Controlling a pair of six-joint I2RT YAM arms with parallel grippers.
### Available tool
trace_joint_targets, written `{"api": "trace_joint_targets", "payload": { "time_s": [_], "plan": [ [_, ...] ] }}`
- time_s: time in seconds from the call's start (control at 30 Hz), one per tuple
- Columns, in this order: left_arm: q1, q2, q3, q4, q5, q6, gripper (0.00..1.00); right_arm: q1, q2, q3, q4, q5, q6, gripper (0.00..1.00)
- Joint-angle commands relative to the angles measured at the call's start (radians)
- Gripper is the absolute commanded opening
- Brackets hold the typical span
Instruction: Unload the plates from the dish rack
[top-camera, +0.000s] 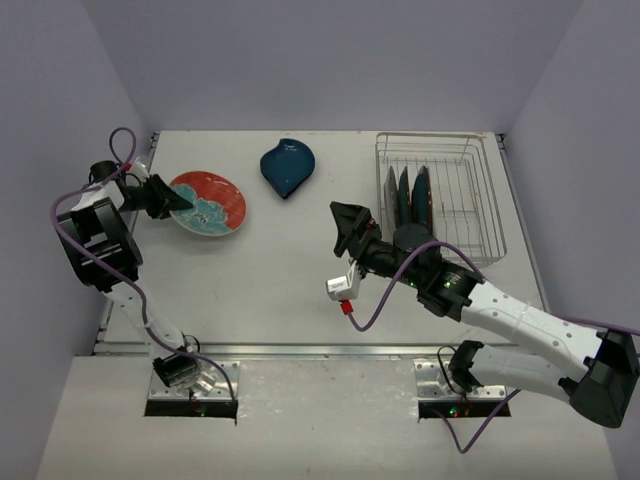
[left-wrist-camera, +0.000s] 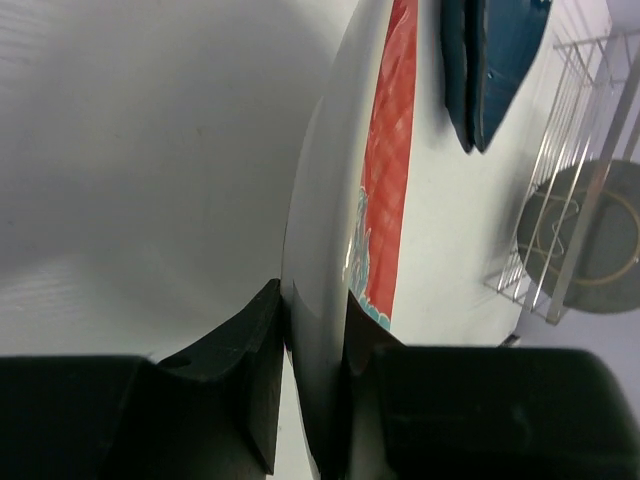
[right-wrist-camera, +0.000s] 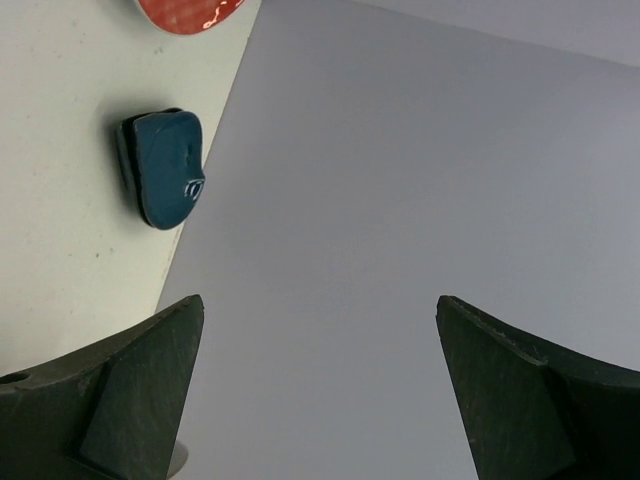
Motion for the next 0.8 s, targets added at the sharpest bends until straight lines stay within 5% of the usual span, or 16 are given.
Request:
{"api": "trace_joint_targets", "payload": {
  "time_s": [0.0, 0.37, 0.63, 0.77],
  "plan": [
    [-0.005, 0.029, 0.065, 0.19, 0.058, -0.176, 0.0, 0.003, -0.025, 0.015, -0.017, 0.067, 0.065, 0.99],
    [-0.092, 0.132, 0.142, 0.281, -0.183, -0.274, 0.01, 0.001, -0.008, 0.078, -0.063, 0.192, 0.292, 0.99],
    [-0.156, 0.185, 0.203, 0.23, -0.549, -0.299, 0.23, -0.001, 0.001, 0.171, -0.153, 0.307, 0.415, 0.99],
    [-0.165, 0.209, 0.24, 0.21, -0.663, -0.27, 0.27, -0.001, -0.003, 0.195, -0.186, 0.323, 0.44, 0.99]
  ]
}}
